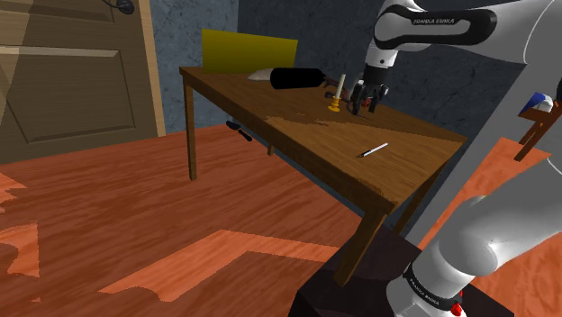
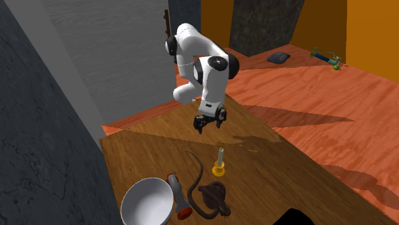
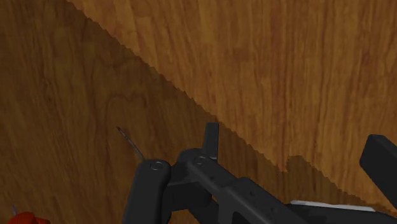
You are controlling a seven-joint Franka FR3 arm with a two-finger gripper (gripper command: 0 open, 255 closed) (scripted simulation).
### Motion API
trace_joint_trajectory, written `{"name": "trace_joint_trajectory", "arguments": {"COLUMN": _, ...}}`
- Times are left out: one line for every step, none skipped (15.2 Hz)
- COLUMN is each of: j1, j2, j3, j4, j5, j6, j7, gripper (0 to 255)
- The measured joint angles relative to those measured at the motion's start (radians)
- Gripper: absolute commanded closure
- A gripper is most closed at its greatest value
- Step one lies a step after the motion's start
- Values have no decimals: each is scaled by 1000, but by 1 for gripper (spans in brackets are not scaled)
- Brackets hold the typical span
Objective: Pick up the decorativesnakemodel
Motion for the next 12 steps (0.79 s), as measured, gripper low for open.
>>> {"name": "trace_joint_trajectory", "arguments": {"j1": -4, "j2": 43, "j3": -17, "j4": 44, "j5": 10, "j6": 1, "j7": -22, "gripper": 0}}
{"name": "trace_joint_trajectory", "arguments": {"j1": -8, "j2": 73, "j3": -29, "j4": 76, "j5": 20, "j6": 0, "j7": -38, "gripper": 0}}
{"name": "trace_joint_trajectory", "arguments": {"j1": -13, "j2": 116, "j3": -45, "j4": 118, "j5": 33, "j6": 2, "j7": -60, "gripper": 0}}
{"name": "trace_joint_trajectory", "arguments": {"j1": -20, "j2": 154, "j3": -60, "j4": 149, "j5": 46, "j6": 10, "j7": -83, "gripper": 0}}
{"name": "trace_joint_trajectory", "arguments": {"j1": -26, "j2": 191, "j3": -72, "j4": 191, "j5": 60, "j6": 4, "j7": -103, "gripper": 0}}
{"name": "trace_joint_trajectory", "arguments": {"j1": -32, "j2": 227, "j3": -82, "j4": 230, "j5": 75, "j6": -1, "j7": -119, "gripper": 0}}
{"name": "trace_joint_trajectory", "arguments": {"j1": -42, "j2": 259, "j3": -95, "j4": 261, "j5": 89, "j6": 0, "j7": -141, "gripper": 0}}
{"name": "trace_joint_trajectory", "arguments": {"j1": -52, "j2": 314, "j3": -106, "j4": 326, "j5": 112, "j6": -12, "j7": -162, "gripper": 0}}
{"name": "trace_joint_trajectory", "arguments": {"j1": -62, "j2": 350, "j3": -115, "j4": 366, "j5": 129, "j6": -19, "j7": -179, "gripper": 0}}
{"name": "trace_joint_trajectory", "arguments": {"j1": -74, "j2": 397, "j3": -122, "j4": 421, "j5": 151, "j6": -30, "j7": -197, "gripper": 0}}
{"name": "trace_joint_trajectory", "arguments": {"j1": -86, "j2": 435, "j3": -128, "j4": 462, "j5": 169, "j6": -36, "j7": -212, "gripper": 0}}
{"name": "trace_joint_trajectory", "arguments": {"j1": -93, "j2": 454, "j3": -131, "j4": 475, "j5": 178, "j6": -32, "j7": -221, "gripper": 0}}
